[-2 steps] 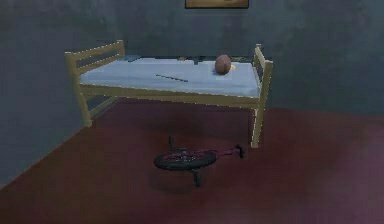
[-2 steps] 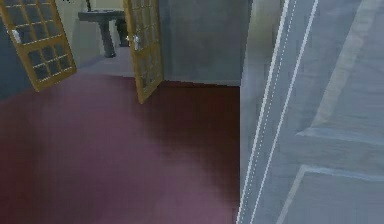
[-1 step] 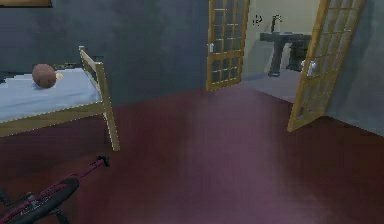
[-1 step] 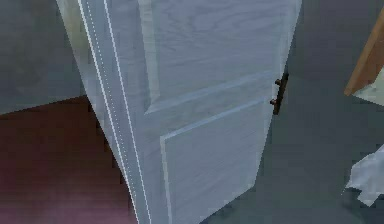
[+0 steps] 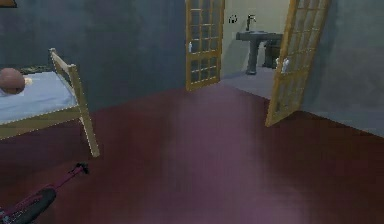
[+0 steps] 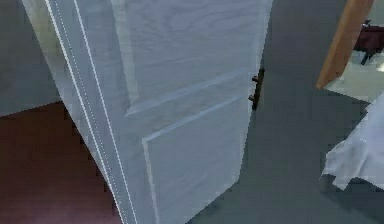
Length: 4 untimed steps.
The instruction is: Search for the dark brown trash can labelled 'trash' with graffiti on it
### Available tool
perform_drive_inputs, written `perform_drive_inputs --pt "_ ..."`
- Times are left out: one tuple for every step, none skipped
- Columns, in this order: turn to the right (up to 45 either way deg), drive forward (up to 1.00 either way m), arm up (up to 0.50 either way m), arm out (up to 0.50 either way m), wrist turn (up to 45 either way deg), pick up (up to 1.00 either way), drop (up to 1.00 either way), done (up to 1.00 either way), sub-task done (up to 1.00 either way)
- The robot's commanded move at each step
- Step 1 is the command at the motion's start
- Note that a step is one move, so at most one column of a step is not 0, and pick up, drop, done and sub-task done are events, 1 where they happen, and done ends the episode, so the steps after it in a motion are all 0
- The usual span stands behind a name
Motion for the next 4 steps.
perform_drive_inputs --pt "0.0 0.45 0.00 0.00 0.0 0.00 0.00 0.00 0.00" --pt "6.0 0.00 0.00 0.00 0.0 0.00 0.00 0.00 0.00" --pt "0.0 1.00 0.00 0.00 0.0 0.00 0.00 0.00 0.00" --pt "0.0 1.00 0.00 0.00 0.0 0.00 0.00 0.00 0.00"
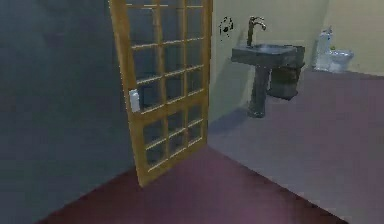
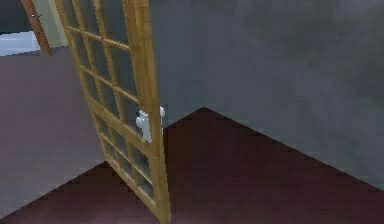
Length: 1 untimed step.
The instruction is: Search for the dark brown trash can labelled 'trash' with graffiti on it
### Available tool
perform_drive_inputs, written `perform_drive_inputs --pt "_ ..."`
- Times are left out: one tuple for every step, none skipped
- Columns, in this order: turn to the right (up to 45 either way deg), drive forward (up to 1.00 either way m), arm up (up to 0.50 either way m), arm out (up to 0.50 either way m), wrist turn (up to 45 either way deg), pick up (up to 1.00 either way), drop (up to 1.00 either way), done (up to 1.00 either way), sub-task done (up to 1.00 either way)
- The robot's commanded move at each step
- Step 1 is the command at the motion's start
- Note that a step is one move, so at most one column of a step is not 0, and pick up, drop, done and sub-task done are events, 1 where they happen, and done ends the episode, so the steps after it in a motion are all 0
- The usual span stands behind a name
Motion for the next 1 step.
perform_drive_inputs --pt "6.0 0.00 0.00 0.00 0.0 0.00 0.00 0.00 0.00"
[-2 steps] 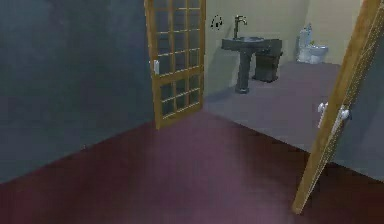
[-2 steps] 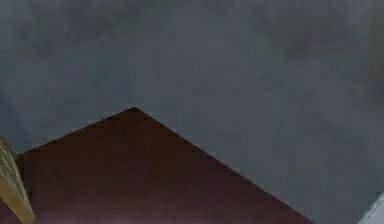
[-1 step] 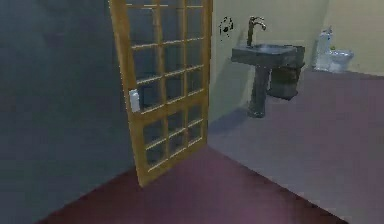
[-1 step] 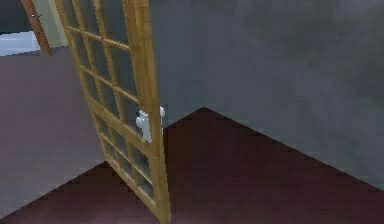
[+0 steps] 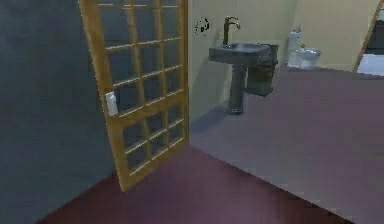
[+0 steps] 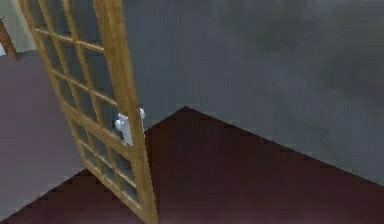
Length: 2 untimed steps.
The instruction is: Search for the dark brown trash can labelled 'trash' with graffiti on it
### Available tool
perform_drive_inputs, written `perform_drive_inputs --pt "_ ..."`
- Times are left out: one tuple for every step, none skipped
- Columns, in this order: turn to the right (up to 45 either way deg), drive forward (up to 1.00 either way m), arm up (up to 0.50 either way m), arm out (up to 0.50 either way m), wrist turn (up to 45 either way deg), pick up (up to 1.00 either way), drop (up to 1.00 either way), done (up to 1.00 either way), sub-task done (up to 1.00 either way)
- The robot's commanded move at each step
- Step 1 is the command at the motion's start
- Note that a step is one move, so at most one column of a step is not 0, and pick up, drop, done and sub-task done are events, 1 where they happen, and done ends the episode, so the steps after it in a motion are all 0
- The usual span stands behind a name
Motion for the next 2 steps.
perform_drive_inputs --pt "0.0 0.45 0.00 0.00 0.0 0.00 0.00 0.00 0.00" --pt "36.0 0.00 0.00 0.00 0.0 0.00 0.00 0.00 0.00"
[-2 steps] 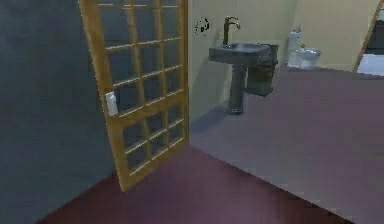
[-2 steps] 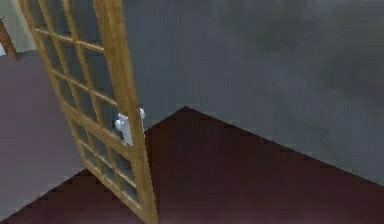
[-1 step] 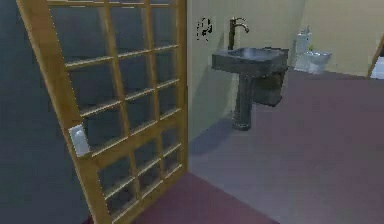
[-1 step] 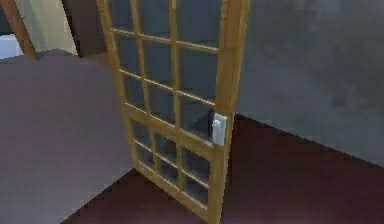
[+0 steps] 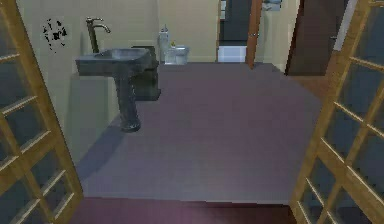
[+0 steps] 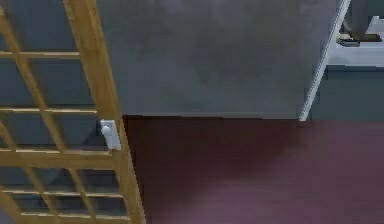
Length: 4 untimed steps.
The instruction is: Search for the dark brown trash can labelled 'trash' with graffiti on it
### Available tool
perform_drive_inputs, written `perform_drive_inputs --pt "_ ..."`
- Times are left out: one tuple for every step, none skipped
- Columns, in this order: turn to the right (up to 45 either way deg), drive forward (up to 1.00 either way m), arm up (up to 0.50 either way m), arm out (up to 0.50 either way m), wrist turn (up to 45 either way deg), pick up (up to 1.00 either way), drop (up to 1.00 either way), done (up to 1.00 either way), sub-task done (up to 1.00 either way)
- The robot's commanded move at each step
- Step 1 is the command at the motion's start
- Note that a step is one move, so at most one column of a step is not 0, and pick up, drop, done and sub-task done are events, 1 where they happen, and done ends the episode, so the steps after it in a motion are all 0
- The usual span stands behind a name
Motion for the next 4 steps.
perform_drive_inputs --pt "0.0 1.00 0.00 0.00 0.0 0.00 0.00 0.00 0.00" --pt "3.0 0.00 0.00 0.00 0.0 0.00 0.00 0.00 0.00" --pt "0.0 1.00 0.00 0.00 0.0 0.00 0.00 0.00 0.00" --pt "0.0 1.00 0.00 0.00 0.0 0.00 0.00 0.00 0.00"
